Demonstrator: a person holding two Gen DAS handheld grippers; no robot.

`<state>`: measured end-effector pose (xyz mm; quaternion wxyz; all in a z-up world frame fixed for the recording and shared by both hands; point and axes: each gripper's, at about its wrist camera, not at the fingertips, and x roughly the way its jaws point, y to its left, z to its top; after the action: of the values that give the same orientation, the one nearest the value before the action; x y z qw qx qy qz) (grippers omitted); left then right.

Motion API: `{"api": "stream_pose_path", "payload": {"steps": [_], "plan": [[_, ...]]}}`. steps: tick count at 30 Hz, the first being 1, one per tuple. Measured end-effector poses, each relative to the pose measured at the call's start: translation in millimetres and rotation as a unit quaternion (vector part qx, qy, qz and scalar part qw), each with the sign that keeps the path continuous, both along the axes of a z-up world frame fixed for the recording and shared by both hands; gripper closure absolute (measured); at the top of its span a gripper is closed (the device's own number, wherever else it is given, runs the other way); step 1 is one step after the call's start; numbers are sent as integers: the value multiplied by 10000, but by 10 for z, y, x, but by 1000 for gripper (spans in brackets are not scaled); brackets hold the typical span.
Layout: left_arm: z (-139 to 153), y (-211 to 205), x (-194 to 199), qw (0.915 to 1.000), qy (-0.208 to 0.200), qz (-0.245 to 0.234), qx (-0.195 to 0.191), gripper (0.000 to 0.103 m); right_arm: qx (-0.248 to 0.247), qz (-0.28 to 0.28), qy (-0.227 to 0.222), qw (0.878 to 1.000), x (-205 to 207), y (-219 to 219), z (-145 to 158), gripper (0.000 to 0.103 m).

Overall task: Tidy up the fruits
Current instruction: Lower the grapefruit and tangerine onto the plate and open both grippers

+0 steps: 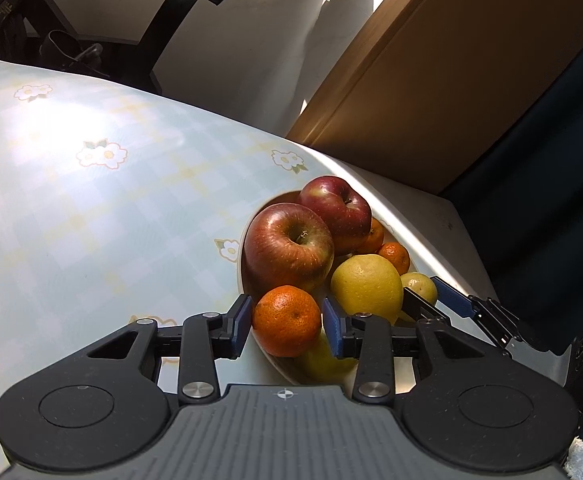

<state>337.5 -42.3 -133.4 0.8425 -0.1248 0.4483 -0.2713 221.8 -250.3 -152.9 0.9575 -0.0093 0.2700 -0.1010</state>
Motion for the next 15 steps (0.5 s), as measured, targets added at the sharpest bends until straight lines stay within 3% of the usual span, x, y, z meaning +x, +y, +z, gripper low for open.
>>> {"api": "stream_pose_path", "payload": {"steps": [6,15], "plan": [[69,38,-40,9999,-97,64,32,62,293,-199,-303,9989,-223,-74,114,51],[272,124,-209,9994,-269,153,164,62,925,-246,-369,9947,-537,-30,176,52]]}}
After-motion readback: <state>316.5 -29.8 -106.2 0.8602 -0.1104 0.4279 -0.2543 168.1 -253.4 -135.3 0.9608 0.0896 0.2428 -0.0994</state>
